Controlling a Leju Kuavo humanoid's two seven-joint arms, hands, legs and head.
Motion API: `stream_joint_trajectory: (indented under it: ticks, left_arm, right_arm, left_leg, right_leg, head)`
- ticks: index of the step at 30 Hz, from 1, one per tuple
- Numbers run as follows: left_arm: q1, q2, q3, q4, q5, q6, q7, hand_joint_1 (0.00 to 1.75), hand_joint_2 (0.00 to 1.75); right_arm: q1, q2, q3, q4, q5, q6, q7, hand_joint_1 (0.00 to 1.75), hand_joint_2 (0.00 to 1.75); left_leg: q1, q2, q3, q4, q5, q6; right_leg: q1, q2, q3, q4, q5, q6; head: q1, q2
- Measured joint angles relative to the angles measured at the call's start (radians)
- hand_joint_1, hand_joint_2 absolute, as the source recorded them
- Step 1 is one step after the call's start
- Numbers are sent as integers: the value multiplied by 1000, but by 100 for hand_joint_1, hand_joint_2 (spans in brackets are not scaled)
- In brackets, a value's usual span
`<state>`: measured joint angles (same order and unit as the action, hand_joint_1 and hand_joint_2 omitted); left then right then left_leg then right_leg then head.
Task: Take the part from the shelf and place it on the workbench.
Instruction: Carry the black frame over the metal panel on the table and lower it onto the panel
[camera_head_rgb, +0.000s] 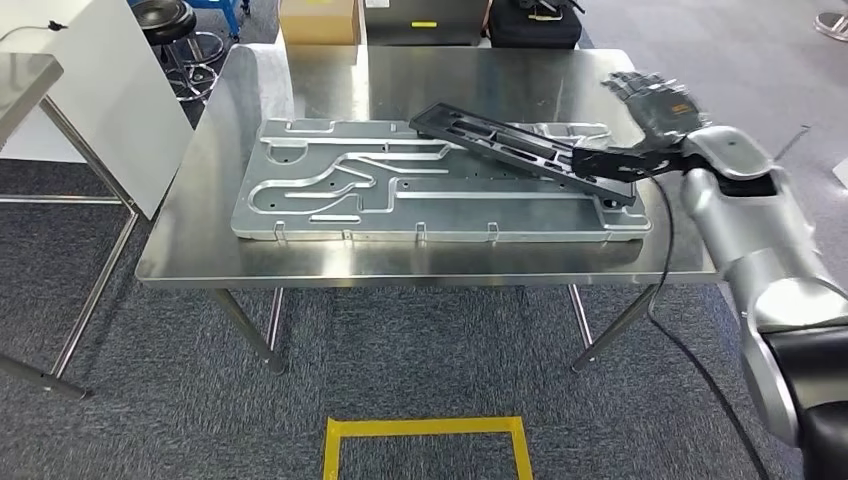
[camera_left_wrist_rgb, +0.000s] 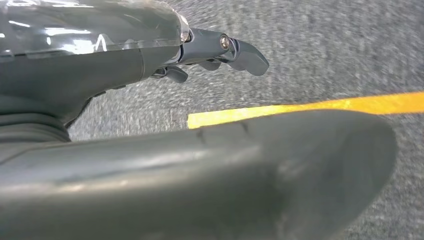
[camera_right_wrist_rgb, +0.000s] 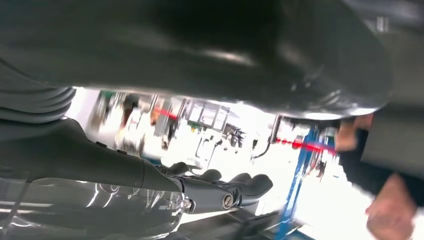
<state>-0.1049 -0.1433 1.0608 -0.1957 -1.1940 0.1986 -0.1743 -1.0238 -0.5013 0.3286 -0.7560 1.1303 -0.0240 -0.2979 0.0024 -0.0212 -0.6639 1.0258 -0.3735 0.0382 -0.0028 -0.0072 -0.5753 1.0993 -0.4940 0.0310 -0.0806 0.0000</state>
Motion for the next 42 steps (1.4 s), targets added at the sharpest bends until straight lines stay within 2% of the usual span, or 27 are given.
stream_joint_trajectory:
  ticks: [2,5,7,9,10,11,12,14,16,18,20,21,23,25,26,27,28,29,30,31,33,35,36,38,40,41,42]
  left_arm:
    - [5,-4,7,0,2,2,-7,0,0]
    - [14,-8,16,0,2,4,-11,0,0]
    - [18,-10,19,0,2,5,-11,0,0]
    - [17,-10,21,0,2,5,-12,0,0]
    - [16,-10,22,0,2,5,-12,0,0]
    - [14,-10,22,0,2,5,-11,0,0]
    - [12,-10,22,0,2,6,-10,0,0]
    - [8,-9,23,0,0,12,-4,0,0]
    - [4,-8,23,0,-6,23,9,0,0]
    - [1,-9,23,0,-16,34,23,0,0]
    - [3,-10,22,0,-24,42,33,0,0]
    - [4,-10,22,0,-28,46,38,0,0]
    - [4,-10,20,0,-37,52,43,0,0]
    - [1,-10,17,0,-42,56,46,0,0]
    - [0,-10,16,0,-42,56,46,0,0]
    - [0,-10,15,0,-43,56,46,0,0]
    - [-1,-10,14,0,-43,56,46,0,0]
    - [-3,-10,14,0,-42,56,46,0,0]
    - [-6,-10,14,-1,-39,56,45,0,0]
    - [-9,-10,14,-1,-32,57,43,0,0]
    - [-14,-11,20,-1,-6,60,33,0,0]
    - [-13,-13,32,-1,12,65,24,0,0]
    - [-12,-13,37,-1,11,66,22,0,0]
    - [-6,-12,40,-1,0,67,28,0,0]
    - [-1,-11,40,-1,-7,67,35,0,0]
    - [0,-11,40,-1,-9,67,38,0,0]
    - [1,-11,40,-1,-11,67,39,0,0]
  right_arm:
    - [194,-60,-90,-179,-80,-28,22,0,0]
    - [514,-80,-253,-397,-71,-93,43,0,0]
    - [654,-76,-325,-491,-56,-114,49,0,0]
    - [732,-76,-373,-555,-47,-103,55,0,0]
    - [759,-76,-392,-578,-46,-91,58,0,0]
    - [785,-76,-408,-600,-45,-80,62,0,0]
    - [813,-73,-424,-618,-45,-75,64,0,0]
    - [876,-41,-463,-641,-47,-128,54,0,0]
    - [942,45,-526,-645,-61,-288,14,0,0]
    - [998,162,-593,-625,-96,-486,-55,0,0]
    - [1036,276,-656,-586,-153,-614,-151,0,0]
    - [1045,334,-700,-559,-187,-645,-215,0,0]
    - [1042,448,-814,-499,-244,-664,-332,0,0]
    - [1030,544,-936,-445,-264,-668,-383,0,0]
    - [1026,581,-989,-422,-260,-670,-388,0,0]
    - [1019,612,-1040,-396,-248,-671,-392,0,0]
    - [1008,639,-1092,-365,-229,-672,-394,0,0]
    - [992,660,-1144,-330,-206,-672,-394,0,0]
    - [976,678,-1196,-284,-177,-673,-390,0,0]
    - [959,689,-1244,-230,-143,-673,-377,0,0]
    - [931,699,-1329,-89,-40,-671,-294,0,87]
    - [919,703,-1395,73,72,-616,-107,0,175]
    - [916,704,-1423,153,108,-547,12,0,175]
    - [919,709,-1465,277,139,-364,206,0,175]
    - [927,717,-1483,359,165,-227,292,0,175]
    - [929,721,-1484,391,178,-190,306,0,175]
    - [928,725,-1485,418,191,-167,315,0,175]
  left_leg:
    - [7,-11,3,-7,14,-10]
    - [12,-17,6,-17,20,-29]
    - [8,-5,-17,33,-51,-36]
    - [10,6,-45,150,-160,-43]
    - [11,7,-52,210,-192,-47]
    - [11,9,-48,252,-199,-51]
    - [11,10,-30,265,-185,-53]
    - [11,11,57,187,-136,-52]
    - [8,9,173,38,-141,-45]
    - [2,8,225,-46,-164,-34]
    - [0,13,216,-57,-147,-21]
    - [1,18,207,-60,-133,-14]
    - [5,30,181,-67,-103,-4]
    - [4,35,148,-66,-77,-2]
    - [4,36,131,-65,-64,-4]
    - [4,37,114,-62,-52,-7]
    - [5,38,95,-58,-41,-11]
    - [6,39,78,-53,-31,-16]
    - [6,40,64,-47,-22,-22]
    - [6,41,54,-40,-16,-28]
    - [6,42,45,-33,-2,-41]
    - [11,43,41,-33,11,-57]
    - [14,42,35,-25,0,-63]
    - [18,36,10,44,-81,-71]
    - [18,32,-20,173,-185,-74]
    - [18,32,-27,231,-210,-75]
    - [16,31,-20,260,-206,-73]
  right_leg:
    - [15,-9,70,-96,-6,-14]
    - [20,-17,80,-129,17,-28]
    - [9,-17,55,-140,45,-40]
    - [3,-11,19,-139,72,-46]
    - [2,-8,2,-137,84,-44]
    - [1,-7,-14,-135,95,-42]
    - [0,-7,-31,-131,106,-39]
    - [-2,-7,-63,-122,125,-32]
    - [0,-8,-84,-112,141,-24]
    - [0,-10,-89,-110,158,-13]
    - [-5,-8,-89,-116,172,-2]
    - [-7,-5,-95,-109,157,3]
    - [-13,2,-120,-38,64,12]
    - [-18,3,-148,96,-39,20]
    - [-20,3,-153,154,-56,24]
    - [-23,3,-145,187,-46,27]
    - [-26,3,-119,183,-19,30]
    - [-29,3,-72,141,7,30]
    - [-31,2,-10,70,15,29]
    - [-30,3,53,-12,4,26]
    - [-23,3,125,-118,-33,13]
    - [-17,3,123,-135,-31,-5]
    - [-16,1,115,-136,-22,-16]
    - [-16,-3,91,-138,0,-34]
    - [-10,-4,59,-133,22,-44]
    - [-6,-3,41,-130,33,-46]
    - [-3,-2,24,-127,43,-47]
  head:
    - [0,0]
    - [1,0]
    - [1,0]
    - [0,0]
    - [0,0]
    - [0,0]
    - [0,0]
    - [0,0]
    - [0,0]
    - [0,0]
    - [0,0]
    - [0,0]
    - [0,0]
    - [0,0]
    - [0,0]
    - [0,0]
    - [0,0]
    - [0,0]
    - [0,0]
    - [0,0]
    - [0,0]
    - [0,0]
    - [0,0]
    - [0,0]
    - [0,0]
    - [0,0]
    - [0,0]
